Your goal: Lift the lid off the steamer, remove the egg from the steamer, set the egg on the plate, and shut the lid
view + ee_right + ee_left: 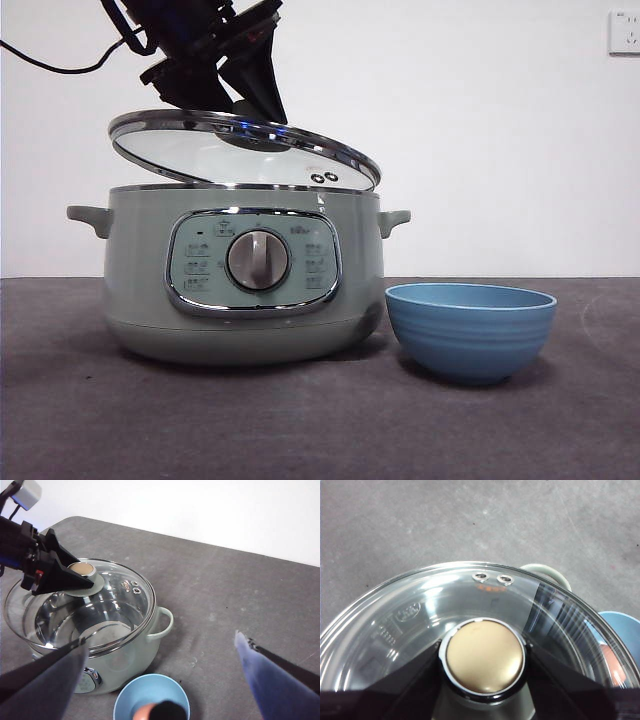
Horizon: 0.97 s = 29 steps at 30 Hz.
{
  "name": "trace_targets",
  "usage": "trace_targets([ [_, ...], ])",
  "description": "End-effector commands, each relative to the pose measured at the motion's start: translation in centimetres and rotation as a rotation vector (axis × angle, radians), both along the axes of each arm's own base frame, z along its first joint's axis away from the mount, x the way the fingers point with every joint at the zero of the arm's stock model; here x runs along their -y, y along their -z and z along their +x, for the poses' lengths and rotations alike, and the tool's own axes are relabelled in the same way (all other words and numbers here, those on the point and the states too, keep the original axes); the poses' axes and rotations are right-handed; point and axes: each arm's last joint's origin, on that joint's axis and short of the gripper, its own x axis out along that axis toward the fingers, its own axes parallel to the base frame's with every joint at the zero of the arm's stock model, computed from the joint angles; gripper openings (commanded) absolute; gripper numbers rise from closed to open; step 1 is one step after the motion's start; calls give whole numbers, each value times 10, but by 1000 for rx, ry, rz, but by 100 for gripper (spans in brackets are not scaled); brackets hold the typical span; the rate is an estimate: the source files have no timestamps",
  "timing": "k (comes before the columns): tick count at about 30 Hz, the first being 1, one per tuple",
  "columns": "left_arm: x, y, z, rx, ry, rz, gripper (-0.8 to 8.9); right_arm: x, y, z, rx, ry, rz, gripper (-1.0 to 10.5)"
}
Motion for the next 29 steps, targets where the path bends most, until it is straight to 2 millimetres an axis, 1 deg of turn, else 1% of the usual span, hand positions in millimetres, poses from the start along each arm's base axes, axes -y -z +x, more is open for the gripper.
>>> trace_targets([
  [1,1,-3,2,32,14,-10,-8,0,1,0,-1,3,-2,505],
  [8,4,9,8,-7,14,10,-8,0,2,-1,-8,-2,-4,505],
  [20,2,13,7,-21,-22,61,-8,1,4,-2,-29,-7,-15,505],
  [26,0,16,5,-60,-23,83,-8,1,4,-2,-33,-7,-17,505],
  [28,0,17,4,-81,-24,91,16,1,5,-2,-35,-7,-19,505],
  [29,-1,18,3,-91,-23,94,71,1,5,-2,-36,-8,-19,505],
])
